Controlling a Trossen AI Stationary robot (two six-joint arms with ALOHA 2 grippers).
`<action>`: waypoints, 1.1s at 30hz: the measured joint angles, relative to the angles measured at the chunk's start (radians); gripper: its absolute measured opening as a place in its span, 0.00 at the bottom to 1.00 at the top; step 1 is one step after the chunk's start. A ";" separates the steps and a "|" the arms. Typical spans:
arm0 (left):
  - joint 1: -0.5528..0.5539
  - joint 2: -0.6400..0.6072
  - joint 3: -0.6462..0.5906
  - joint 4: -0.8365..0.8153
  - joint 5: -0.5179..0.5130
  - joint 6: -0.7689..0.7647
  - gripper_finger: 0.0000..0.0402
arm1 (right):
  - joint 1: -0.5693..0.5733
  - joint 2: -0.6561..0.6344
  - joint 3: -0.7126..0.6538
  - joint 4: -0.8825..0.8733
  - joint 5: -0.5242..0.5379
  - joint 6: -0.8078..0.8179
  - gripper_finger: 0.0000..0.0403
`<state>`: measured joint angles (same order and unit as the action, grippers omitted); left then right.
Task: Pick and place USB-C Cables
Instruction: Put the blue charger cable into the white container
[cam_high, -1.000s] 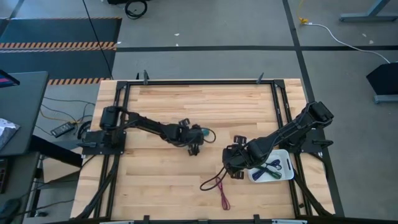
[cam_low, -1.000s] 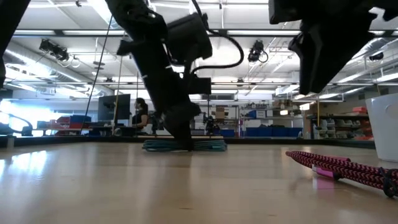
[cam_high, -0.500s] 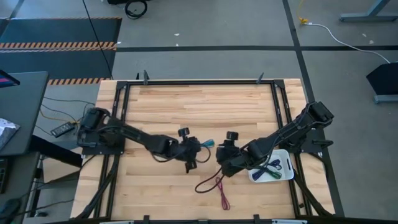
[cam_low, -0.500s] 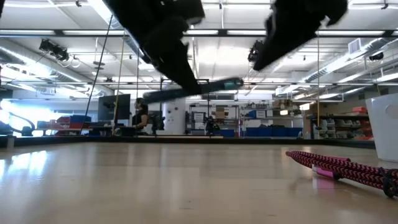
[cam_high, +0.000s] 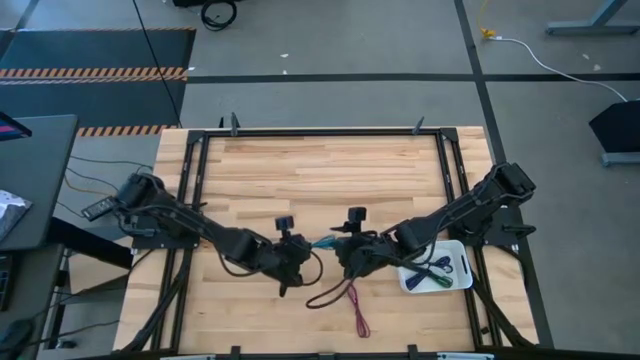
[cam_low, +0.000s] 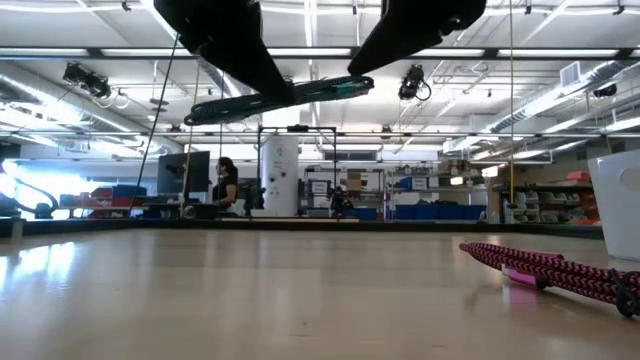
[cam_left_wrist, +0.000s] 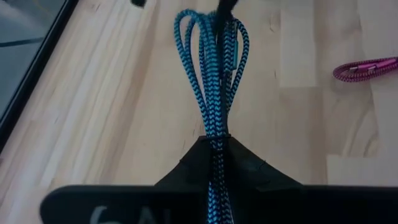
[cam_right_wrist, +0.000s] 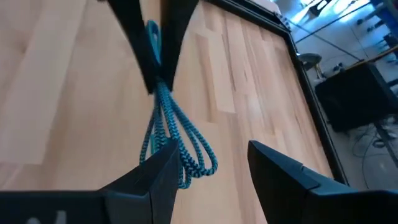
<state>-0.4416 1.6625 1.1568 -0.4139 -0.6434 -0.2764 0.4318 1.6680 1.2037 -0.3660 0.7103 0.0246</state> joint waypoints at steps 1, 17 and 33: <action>0.000 -0.005 0.000 -0.001 0.000 0.000 0.08 | -0.004 0.000 0.000 0.000 -0.011 0.001 0.48; 0.000 -0.009 0.000 0.010 -0.008 0.002 0.08 | -0.049 0.001 -0.090 0.105 -0.116 0.024 0.46; -0.001 -0.010 0.001 0.003 0.020 -0.022 0.09 | -0.026 0.001 -0.090 0.151 -0.110 -0.008 0.15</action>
<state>-0.4423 1.6527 1.1580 -0.4107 -0.6238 -0.2981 0.4057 1.6691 1.1139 -0.2150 0.6007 0.0170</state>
